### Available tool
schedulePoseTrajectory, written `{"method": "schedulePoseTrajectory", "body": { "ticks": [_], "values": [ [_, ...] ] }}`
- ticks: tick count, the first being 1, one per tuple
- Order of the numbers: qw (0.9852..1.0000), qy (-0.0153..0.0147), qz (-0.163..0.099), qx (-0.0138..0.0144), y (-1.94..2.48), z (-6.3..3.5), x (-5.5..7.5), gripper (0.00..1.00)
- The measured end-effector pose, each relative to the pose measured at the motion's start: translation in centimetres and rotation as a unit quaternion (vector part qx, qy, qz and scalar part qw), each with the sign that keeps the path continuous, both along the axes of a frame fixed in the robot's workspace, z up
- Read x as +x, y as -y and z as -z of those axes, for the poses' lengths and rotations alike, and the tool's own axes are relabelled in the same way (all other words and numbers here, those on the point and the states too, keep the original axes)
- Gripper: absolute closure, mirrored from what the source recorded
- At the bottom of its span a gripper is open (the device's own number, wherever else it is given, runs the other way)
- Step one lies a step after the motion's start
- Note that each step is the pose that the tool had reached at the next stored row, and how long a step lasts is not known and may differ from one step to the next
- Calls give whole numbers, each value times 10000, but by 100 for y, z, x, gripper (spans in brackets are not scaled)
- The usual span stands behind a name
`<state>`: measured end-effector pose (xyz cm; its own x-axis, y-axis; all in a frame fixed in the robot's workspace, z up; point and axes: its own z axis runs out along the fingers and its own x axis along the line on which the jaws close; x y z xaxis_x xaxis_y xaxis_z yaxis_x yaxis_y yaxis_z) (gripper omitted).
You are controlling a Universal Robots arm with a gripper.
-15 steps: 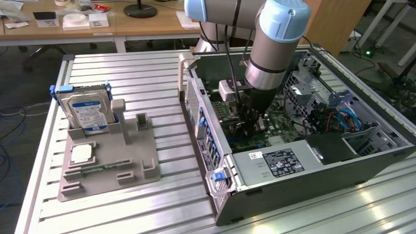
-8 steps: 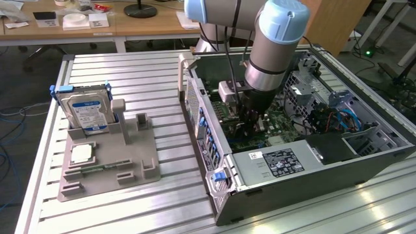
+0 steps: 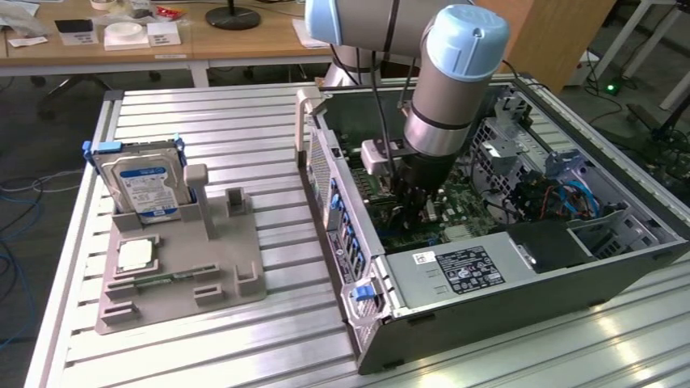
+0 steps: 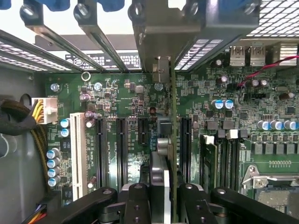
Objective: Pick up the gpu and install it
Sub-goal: 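Insert the gpu into the slot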
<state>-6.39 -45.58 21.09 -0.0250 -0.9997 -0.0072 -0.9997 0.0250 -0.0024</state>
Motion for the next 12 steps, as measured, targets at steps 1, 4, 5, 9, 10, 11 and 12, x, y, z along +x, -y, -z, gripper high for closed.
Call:
{"method": "schedulePoseTrajectory", "body": {
  "ticks": [1,4,5,9,10,11,12],
  "values": [
    [10000,1,-3,0,0,6,-7,72],
    [10000,-1,-5,1,0,8,-11,72],
    [10000,-1,-5,1,0,8,-11,72],
    [10000,1,-1,13,-3,16,-14,71],
    [10000,2,-2,8,-3,14,-13,71],
    [10000,1,-2,4,-2,10,-13,71],
    [10000,0,-3,1,-1,4,-12,64]
  ]
}}
